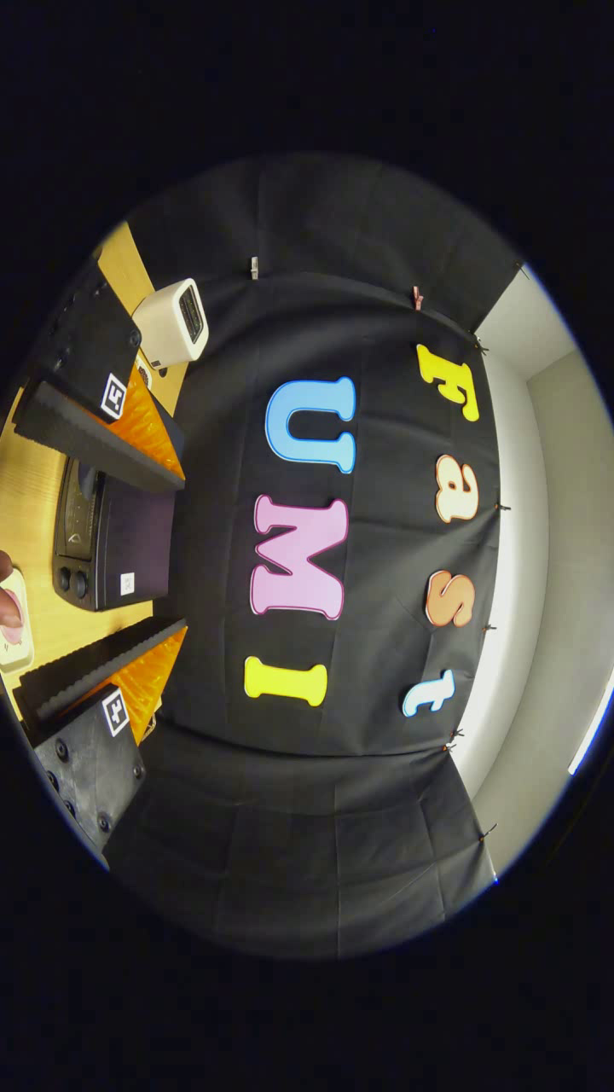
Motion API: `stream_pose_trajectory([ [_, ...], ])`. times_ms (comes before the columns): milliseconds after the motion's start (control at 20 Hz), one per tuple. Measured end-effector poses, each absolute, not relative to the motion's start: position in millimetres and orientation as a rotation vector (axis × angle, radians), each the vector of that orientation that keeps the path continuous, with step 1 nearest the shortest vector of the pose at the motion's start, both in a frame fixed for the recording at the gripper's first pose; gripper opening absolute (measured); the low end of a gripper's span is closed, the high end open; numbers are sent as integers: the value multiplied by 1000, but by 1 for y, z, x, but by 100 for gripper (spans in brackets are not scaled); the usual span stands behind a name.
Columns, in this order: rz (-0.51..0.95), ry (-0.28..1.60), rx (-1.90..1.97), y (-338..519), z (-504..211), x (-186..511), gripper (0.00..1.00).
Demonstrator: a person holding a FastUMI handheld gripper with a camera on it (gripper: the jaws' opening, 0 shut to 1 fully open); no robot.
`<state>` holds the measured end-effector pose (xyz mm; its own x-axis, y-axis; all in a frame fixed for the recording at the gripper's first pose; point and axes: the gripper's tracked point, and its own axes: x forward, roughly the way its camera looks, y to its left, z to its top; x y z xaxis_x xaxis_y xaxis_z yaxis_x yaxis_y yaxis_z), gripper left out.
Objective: Open the toaster oven, put the food inside, and close the toaster oven door.
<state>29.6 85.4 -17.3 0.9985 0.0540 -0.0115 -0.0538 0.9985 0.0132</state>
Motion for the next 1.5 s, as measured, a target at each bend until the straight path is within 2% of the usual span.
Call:
stream_pose_trajectory([
  [300,111,48,31,151,-55,54,97],
  [600,133,213,21,192,-133,79,97],
  [1100,90,402,11,197,-216,114,98],
  [1500,40,445,91,199,-224,108,99],
])
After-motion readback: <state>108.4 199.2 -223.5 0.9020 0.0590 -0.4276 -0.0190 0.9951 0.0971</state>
